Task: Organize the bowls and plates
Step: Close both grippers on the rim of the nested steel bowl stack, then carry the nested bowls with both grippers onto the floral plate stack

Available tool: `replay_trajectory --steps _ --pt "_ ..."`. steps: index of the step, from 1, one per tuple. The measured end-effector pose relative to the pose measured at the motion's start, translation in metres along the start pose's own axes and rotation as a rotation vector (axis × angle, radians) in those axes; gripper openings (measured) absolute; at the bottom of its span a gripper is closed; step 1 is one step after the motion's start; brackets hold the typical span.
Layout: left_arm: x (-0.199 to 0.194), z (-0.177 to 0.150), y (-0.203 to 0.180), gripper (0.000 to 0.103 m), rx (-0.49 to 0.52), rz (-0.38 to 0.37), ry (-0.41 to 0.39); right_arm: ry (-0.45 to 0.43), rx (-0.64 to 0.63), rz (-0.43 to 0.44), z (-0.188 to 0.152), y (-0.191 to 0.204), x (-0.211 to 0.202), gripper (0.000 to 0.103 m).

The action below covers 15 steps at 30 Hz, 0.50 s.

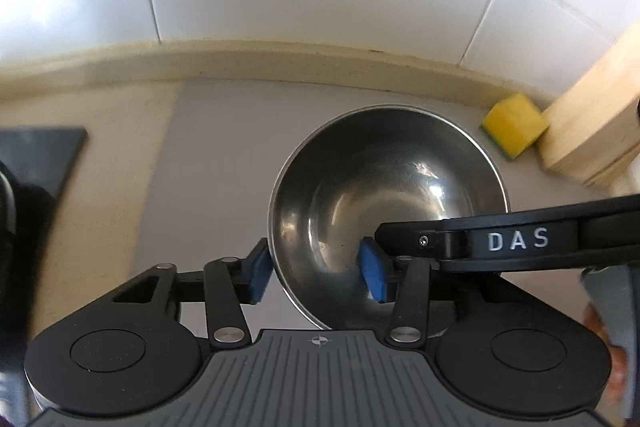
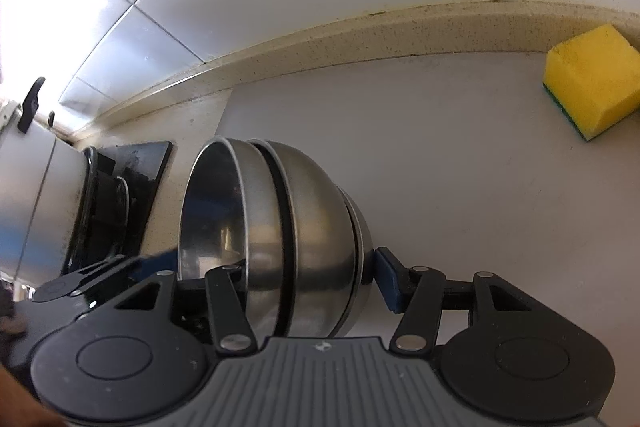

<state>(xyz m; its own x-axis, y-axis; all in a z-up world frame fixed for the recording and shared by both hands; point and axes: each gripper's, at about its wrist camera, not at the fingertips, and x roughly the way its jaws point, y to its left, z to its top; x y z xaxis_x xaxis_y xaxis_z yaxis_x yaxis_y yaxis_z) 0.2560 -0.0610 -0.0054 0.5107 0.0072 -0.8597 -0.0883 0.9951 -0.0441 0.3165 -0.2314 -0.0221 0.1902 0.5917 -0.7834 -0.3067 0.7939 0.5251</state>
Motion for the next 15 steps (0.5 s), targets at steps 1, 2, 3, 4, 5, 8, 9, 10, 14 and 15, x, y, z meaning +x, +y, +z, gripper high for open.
replay_trajectory --steps 1,2,3,4,5,8,9,10,14,15 --pt "-0.0006 -0.0011 -0.0033 0.046 0.018 0.013 -0.013 0.000 0.005 -0.002 -0.0006 -0.0001 -0.0004 0.027" --pt "-0.0007 -0.0019 -0.0037 0.044 0.024 0.017 -0.020 -0.001 0.008 -0.002 -0.0010 -0.0001 -0.0008 0.027" --pt "-0.0007 -0.0023 -0.0028 0.042 0.021 0.018 -0.021 -0.001 0.012 0.001 -0.0010 -0.0012 -0.0014 0.027" --pt "-0.0008 -0.0020 -0.0011 0.039 0.014 0.017 -0.018 -0.004 0.016 0.003 -0.0017 -0.0015 -0.0016 0.027" --pt "-0.0006 -0.0013 0.0004 0.037 0.011 0.016 -0.012 -0.005 0.020 0.004 -0.0022 -0.0012 -0.0012 0.026" --pt "-0.0014 -0.0002 0.0016 0.033 0.004 0.019 -0.009 -0.004 0.031 0.008 -0.0020 -0.0015 -0.0011 0.026" --pt "-0.0023 -0.0002 0.0012 0.033 0.006 0.021 -0.008 -0.003 0.034 0.010 -0.0021 -0.0018 -0.0009 0.026" --pt "-0.0022 -0.0003 0.0005 0.033 0.006 0.023 -0.009 -0.002 0.037 0.011 -0.0023 -0.0021 -0.0009 0.026" --pt "-0.0037 -0.0004 -0.0009 0.033 0.007 0.027 -0.008 0.002 0.044 0.015 -0.0027 -0.0033 -0.0007 0.026" --pt "-0.0043 0.0001 -0.0015 0.033 0.006 0.030 -0.010 0.002 0.047 0.017 -0.0028 -0.0038 -0.0007 0.026"
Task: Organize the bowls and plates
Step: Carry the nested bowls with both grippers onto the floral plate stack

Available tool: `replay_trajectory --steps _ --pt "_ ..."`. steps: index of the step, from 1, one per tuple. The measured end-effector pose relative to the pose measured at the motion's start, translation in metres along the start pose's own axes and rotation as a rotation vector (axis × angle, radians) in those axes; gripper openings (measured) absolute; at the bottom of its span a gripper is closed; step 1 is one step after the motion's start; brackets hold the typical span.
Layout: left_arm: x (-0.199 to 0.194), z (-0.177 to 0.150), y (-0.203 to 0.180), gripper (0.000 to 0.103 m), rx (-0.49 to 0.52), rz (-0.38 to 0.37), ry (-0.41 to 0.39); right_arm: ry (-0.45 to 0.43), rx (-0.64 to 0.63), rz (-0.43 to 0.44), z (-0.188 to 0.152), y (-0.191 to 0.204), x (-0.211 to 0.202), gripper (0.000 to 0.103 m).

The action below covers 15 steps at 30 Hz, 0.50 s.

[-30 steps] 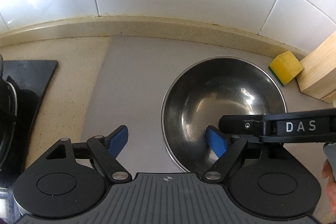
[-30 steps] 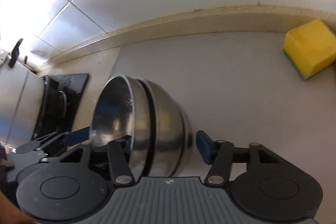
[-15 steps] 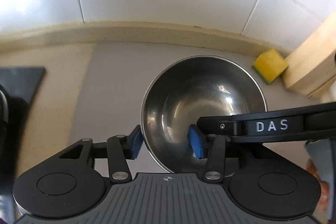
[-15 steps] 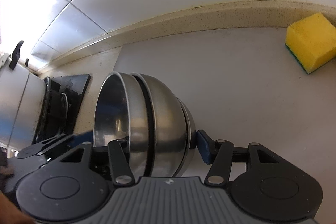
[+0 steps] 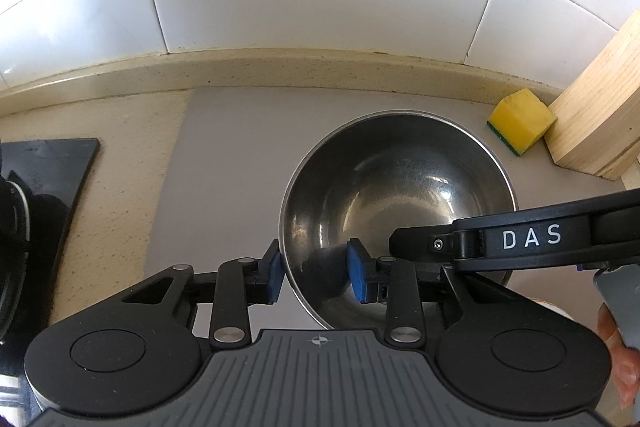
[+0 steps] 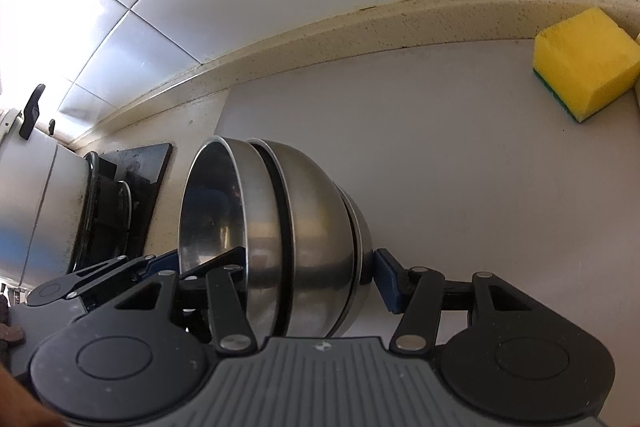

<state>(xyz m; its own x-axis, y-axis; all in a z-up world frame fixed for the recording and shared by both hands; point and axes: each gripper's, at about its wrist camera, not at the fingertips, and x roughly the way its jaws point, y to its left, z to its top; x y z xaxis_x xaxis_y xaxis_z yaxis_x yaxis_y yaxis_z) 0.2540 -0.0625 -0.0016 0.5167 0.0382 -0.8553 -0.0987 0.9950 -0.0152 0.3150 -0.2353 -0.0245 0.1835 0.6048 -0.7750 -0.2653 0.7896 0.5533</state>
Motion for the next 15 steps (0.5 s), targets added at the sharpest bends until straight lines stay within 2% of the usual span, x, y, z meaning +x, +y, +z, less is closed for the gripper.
replay_trajectory --steps 9,15 --pt "-0.017 0.006 -0.005 0.033 0.010 0.008 -0.032 -0.025 -0.010 0.016 0.004 0.004 -0.014 0.026" --pt "-0.039 0.004 -0.015 0.033 0.029 0.004 -0.058 -0.054 -0.018 0.014 -0.003 0.007 -0.037 0.026"
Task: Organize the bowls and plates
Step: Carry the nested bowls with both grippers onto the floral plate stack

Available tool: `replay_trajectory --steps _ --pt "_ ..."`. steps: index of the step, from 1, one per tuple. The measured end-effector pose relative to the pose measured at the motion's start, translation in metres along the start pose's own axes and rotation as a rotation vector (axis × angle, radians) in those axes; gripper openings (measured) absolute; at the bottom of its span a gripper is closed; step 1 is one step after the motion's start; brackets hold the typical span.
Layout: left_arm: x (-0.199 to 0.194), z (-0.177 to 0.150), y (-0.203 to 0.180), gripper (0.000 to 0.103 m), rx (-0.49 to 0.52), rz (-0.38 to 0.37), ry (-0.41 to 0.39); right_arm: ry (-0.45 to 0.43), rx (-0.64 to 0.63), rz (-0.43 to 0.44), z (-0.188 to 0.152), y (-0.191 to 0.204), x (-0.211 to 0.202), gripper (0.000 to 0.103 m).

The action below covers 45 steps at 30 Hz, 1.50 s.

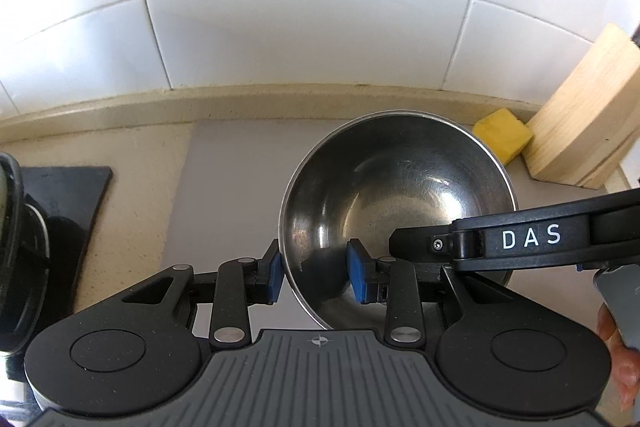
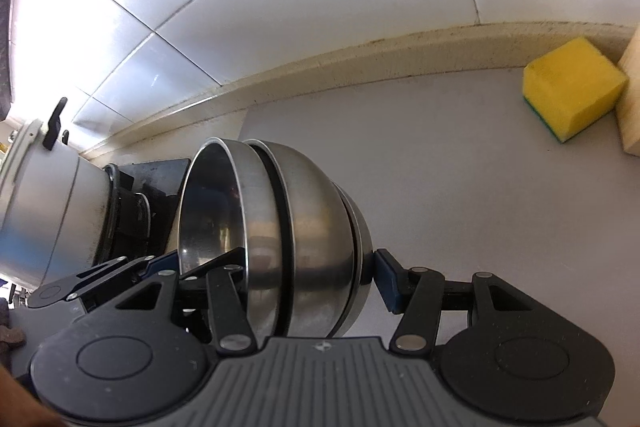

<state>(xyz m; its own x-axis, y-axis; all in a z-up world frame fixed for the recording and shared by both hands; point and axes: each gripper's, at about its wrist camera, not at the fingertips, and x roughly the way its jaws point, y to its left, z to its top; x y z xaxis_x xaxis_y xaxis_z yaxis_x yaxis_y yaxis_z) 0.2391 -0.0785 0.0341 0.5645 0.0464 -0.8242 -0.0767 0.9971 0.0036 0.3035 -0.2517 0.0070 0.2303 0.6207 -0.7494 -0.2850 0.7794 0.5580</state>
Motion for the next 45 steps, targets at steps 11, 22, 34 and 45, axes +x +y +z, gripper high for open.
replay_trajectory --steps 11,22,34,45 --pt "-0.050 -0.022 -0.034 0.034 0.055 -0.022 -0.034 -0.051 -0.001 -0.014 -0.035 0.004 -0.057 0.026" --pt "-0.067 -0.057 -0.069 0.035 0.104 -0.039 -0.010 -0.054 0.030 -0.035 -0.080 -0.011 -0.089 0.026" --pt "-0.072 -0.086 -0.084 0.037 0.108 -0.038 0.049 0.005 0.066 -0.042 -0.115 -0.028 -0.094 0.026" --pt "-0.057 -0.099 -0.082 0.038 0.090 -0.041 0.113 0.068 0.134 -0.043 -0.126 -0.042 -0.080 0.026"
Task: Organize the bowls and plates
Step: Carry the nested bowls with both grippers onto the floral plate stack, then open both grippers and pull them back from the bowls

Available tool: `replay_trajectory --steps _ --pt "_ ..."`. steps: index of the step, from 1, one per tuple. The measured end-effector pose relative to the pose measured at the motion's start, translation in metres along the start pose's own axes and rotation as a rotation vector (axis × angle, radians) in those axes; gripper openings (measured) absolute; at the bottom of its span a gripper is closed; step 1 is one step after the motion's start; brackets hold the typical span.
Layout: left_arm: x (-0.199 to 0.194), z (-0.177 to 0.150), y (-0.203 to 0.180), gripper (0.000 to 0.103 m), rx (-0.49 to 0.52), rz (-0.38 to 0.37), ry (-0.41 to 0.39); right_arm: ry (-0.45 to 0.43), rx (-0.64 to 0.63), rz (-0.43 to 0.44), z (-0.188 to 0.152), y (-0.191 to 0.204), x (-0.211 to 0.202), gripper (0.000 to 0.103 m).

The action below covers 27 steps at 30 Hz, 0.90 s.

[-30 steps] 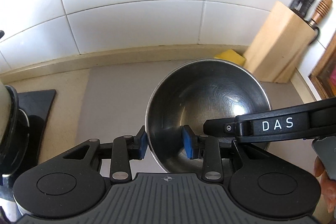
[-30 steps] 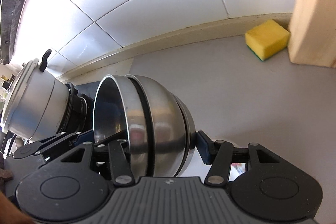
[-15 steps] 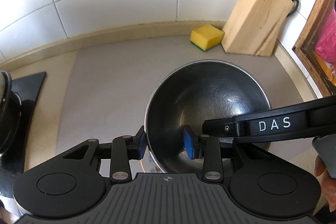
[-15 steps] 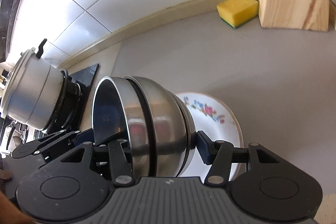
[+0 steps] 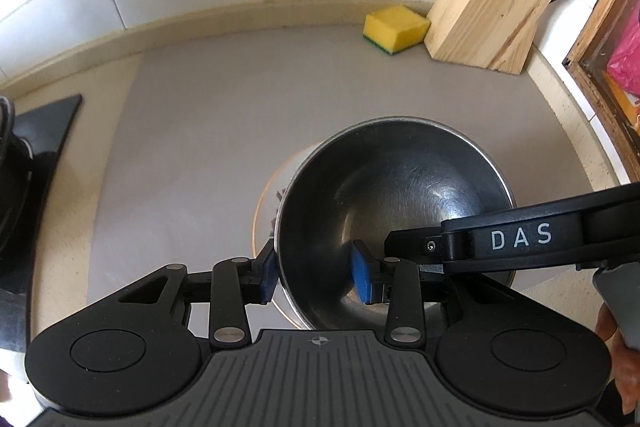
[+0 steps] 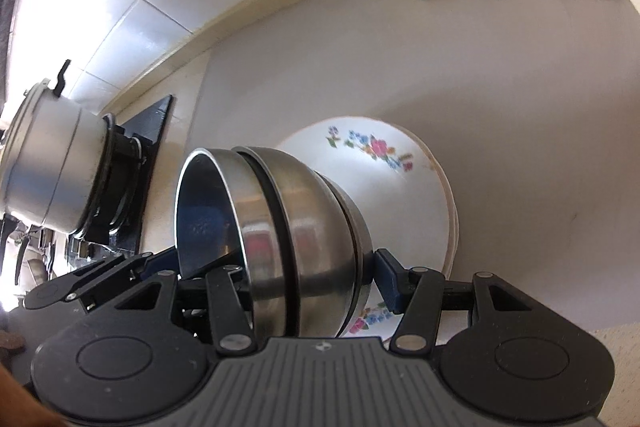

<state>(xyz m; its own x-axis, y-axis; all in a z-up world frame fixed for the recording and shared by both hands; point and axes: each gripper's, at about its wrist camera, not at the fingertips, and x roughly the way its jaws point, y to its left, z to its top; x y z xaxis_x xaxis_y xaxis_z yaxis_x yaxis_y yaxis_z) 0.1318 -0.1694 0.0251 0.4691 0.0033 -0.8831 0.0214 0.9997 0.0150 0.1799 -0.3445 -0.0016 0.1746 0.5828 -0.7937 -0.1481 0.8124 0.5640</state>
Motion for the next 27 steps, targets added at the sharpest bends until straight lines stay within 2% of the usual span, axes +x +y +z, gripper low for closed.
replay_trajectory --steps 2,7,14,22,27 --pt "0.000 0.000 0.001 0.042 0.004 -0.001 -0.009 -0.015 0.004 0.000 -0.001 0.000 0.001 0.027" --pt "-0.006 -0.003 0.002 0.044 0.033 0.007 -0.021 -0.074 0.009 -0.022 0.001 0.004 -0.005 0.028" --pt "-0.019 -0.010 0.010 0.049 0.012 0.035 -0.055 -0.168 0.026 -0.034 -0.007 0.010 -0.024 0.028" --pt "-0.052 -0.018 0.021 0.057 -0.037 0.028 -0.132 -0.289 -0.078 -0.140 -0.033 0.033 -0.056 0.033" --pt "-0.073 -0.030 0.023 0.060 -0.035 0.018 -0.164 -0.330 -0.123 -0.142 -0.057 0.045 -0.076 0.035"
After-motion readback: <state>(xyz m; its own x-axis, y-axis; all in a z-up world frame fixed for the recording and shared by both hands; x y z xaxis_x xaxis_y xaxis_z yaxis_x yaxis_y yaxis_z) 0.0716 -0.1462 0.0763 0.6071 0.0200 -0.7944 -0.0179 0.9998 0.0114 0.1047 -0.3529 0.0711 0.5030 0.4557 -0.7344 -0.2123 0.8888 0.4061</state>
